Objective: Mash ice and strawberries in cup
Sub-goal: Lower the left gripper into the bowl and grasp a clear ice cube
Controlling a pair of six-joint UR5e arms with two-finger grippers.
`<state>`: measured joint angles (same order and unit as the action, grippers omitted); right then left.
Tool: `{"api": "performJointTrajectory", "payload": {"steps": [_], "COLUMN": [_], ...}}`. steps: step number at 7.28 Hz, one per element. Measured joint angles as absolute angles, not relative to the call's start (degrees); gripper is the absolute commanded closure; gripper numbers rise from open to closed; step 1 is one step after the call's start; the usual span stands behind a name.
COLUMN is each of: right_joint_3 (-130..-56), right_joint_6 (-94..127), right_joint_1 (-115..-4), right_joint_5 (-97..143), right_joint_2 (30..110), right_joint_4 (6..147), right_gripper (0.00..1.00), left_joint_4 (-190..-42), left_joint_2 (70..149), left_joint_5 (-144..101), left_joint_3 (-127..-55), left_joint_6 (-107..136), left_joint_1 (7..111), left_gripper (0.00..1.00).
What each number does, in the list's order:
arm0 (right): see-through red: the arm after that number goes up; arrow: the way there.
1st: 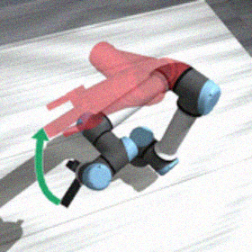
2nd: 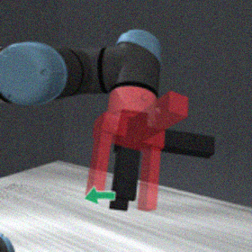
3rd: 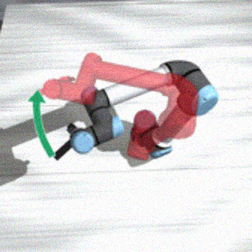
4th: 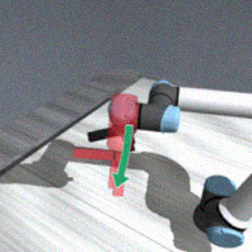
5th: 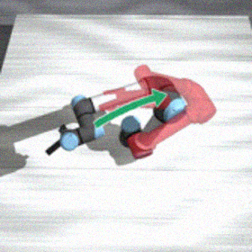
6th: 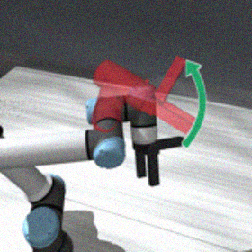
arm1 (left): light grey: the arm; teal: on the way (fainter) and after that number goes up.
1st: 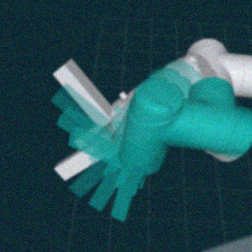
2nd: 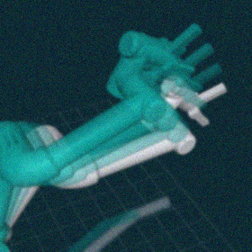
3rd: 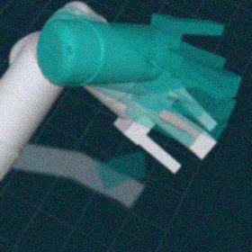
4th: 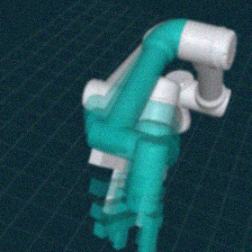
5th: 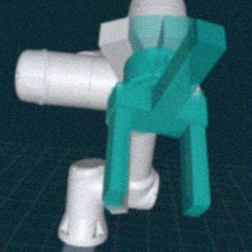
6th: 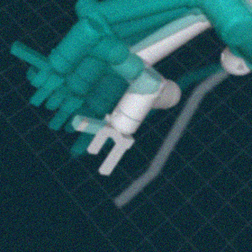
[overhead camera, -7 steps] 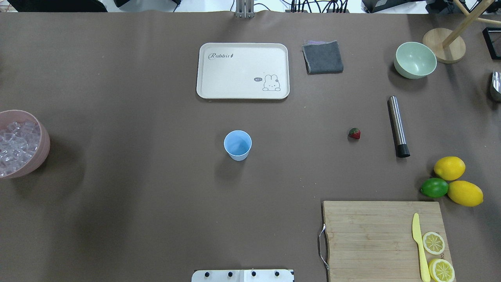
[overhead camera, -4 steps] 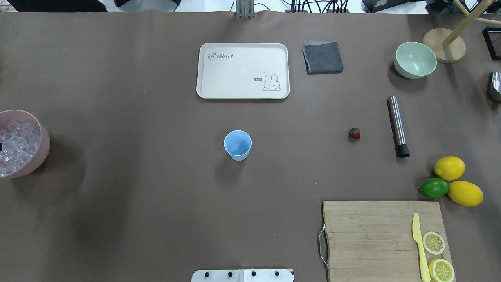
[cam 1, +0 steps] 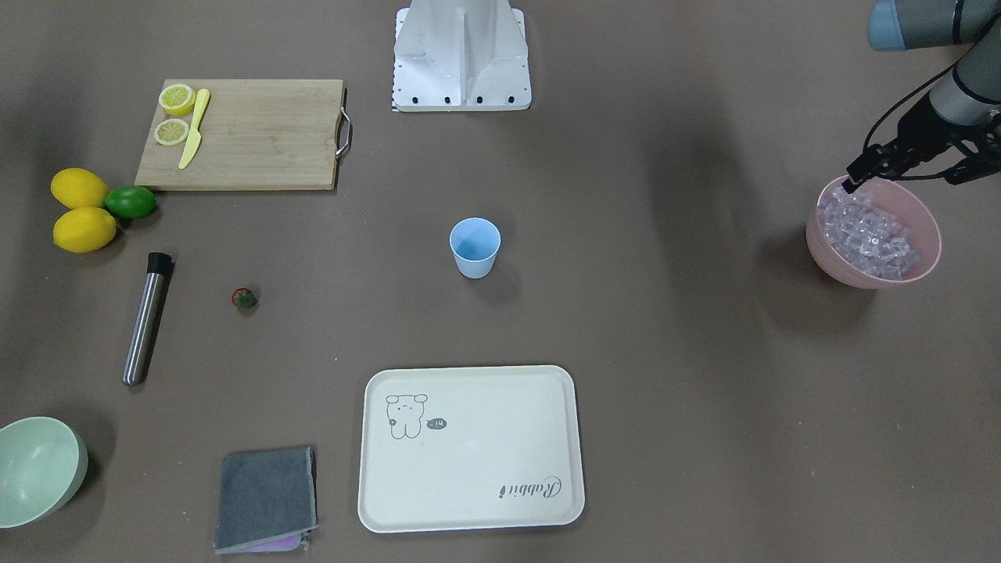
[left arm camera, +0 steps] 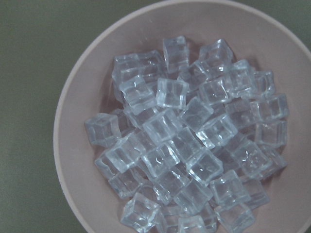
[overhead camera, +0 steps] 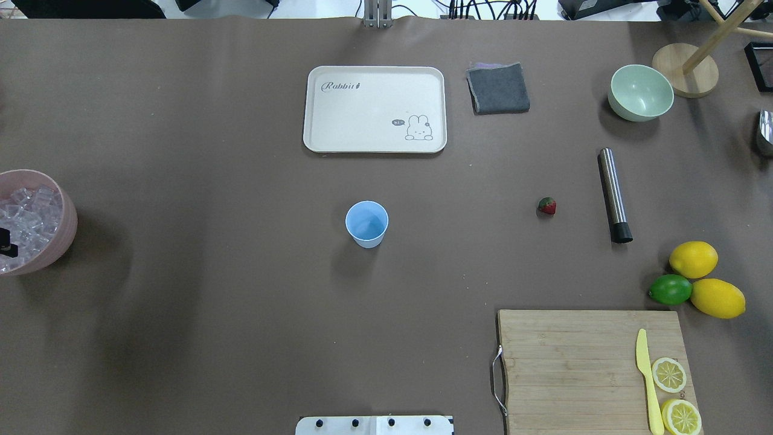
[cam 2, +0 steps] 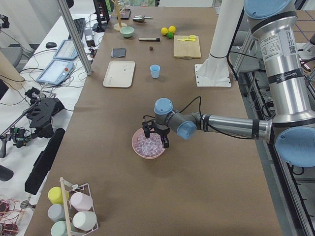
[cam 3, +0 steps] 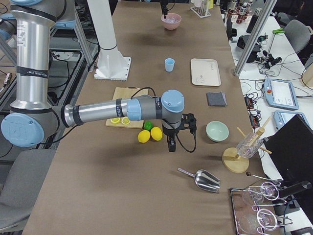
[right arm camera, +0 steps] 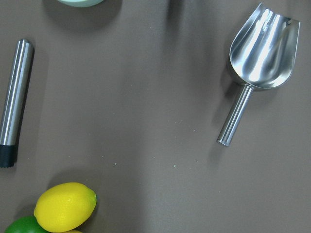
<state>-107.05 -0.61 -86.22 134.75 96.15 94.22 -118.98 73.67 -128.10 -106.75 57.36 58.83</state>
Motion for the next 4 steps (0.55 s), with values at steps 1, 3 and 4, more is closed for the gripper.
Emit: {"api": "performJointTrajectory", "payload": {"steps": [1,3,4], "right_joint_3": [-107.26,-107.98,-108.14], "right_joint_6": [-0.61,-0.62,-0.62], "right_joint_1": [-86.22,-86.22,-86.22], "right_joint_5": [134.79,134.82,134.82], "right_joint_2": [96.3,96.76,96.93], "right_joint_4": [94.22,94.24,94.25], "right_gripper": [0.0,0.0,0.0], "left_joint_4": [-118.99,-119.01,-119.01], "left_joint_2": [73.67,74.0,74.21], "left_joint_5": [-128.07,-128.04,-128.0], "left_joint_3": [-106.61,-106.15,-105.93], "left_joint_6": [57.4,57.21,57.14], "left_joint_1": [58.36,57.99,57.87], "left_gripper": [0.23,0.25,0.25]}}
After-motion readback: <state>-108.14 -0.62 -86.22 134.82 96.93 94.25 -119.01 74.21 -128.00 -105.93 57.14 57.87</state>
